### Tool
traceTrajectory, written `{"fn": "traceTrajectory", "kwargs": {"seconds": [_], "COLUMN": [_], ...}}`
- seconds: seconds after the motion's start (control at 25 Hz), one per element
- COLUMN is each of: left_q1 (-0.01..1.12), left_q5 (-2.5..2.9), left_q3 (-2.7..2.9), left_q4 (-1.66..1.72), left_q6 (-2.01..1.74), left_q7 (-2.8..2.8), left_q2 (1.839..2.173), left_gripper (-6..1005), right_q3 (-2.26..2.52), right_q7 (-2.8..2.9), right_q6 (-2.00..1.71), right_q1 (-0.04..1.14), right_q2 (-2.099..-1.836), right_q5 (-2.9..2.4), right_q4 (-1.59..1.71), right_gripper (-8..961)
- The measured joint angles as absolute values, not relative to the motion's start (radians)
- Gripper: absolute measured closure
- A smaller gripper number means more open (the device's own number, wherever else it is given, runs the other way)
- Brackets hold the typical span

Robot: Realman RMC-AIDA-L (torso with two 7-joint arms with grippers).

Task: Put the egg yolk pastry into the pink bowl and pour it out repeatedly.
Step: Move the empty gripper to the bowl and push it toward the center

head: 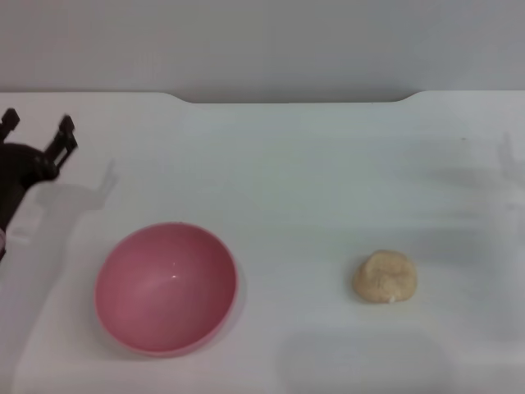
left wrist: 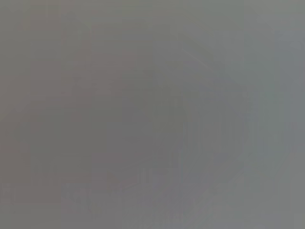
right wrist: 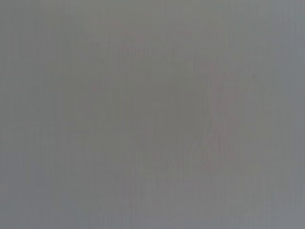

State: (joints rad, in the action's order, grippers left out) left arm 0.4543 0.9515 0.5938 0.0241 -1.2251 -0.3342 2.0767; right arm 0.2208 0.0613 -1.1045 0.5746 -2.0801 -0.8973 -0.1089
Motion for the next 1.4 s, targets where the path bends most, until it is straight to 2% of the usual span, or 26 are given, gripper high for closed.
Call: {"fn": "traceTrajectory", "kwargs": {"seconds": [0.24, 0.4, 0.56, 0.6, 0.64, 0.92, 1.0, 1.08, 1.2, 1.4], "left_q1": [0.476, 0.48, 0.473, 0.475, 0.482, 0.505, 0.514, 0.523, 0.542, 0.567], "left_q5": [0.955, 0.978, 1.176, 1.21, 1.372, 1.997, 2.164, 2.319, 2.509, 2.638], "left_q3": [0.706, 0.965, 1.196, 1.207, 1.231, 1.212, 1.197, 1.164, 1.063, 1.019], "left_q4": [0.203, 0.44, 0.684, 0.704, 0.79, 1.073, 1.169, 1.266, 1.426, 1.555], "left_q6": [-1.096, -0.877, -0.711, -0.712, -0.732, -0.956, -1.062, -1.192, -1.427, -1.662], "left_q7": [-0.753, -1.086, -1.471, -1.525, -1.741, -2.341, -2.483, -2.583, -2.618, -2.634], "left_q2": [2.064, 2.047, 1.997, 1.991, 1.968, 1.936, 1.937, 1.954, 2.012, 2.046], "left_gripper": [197, 196, 196, 196, 196, 196, 197, 197, 196, 199], "right_q3": [0.221, 0.221, 0.221, 0.221, 0.221, 0.221, 0.221, 0.221, 0.221, 0.221], "right_q7": [0.061, 0.061, 0.061, 0.061, 0.061, 0.061, 0.061, 0.061, 0.061, 0.062], "right_q6": [-1.105, -1.105, -1.104, -1.104, -1.104, -1.104, -1.104, -1.104, -1.104, -1.104], "right_q1": [0.576, 0.577, 0.577, 0.577, 0.576, 0.571, 0.571, 0.571, 0.575, 0.578], "right_q2": [-2.08, -2.08, -2.08, -2.08, -2.08, -2.08, -2.08, -2.08, -2.08, -2.08], "right_q5": [-0.897, -0.897, -0.897, -0.898, -0.898, -0.899, -0.899, -0.899, -0.899, -0.899], "right_q4": [-0.109, -0.109, -0.112, -0.113, -0.114, -0.117, -0.117, -0.117, -0.117, -0.117], "right_gripper": [352, 352, 352, 352, 352, 351, 351, 351, 351, 351]}}
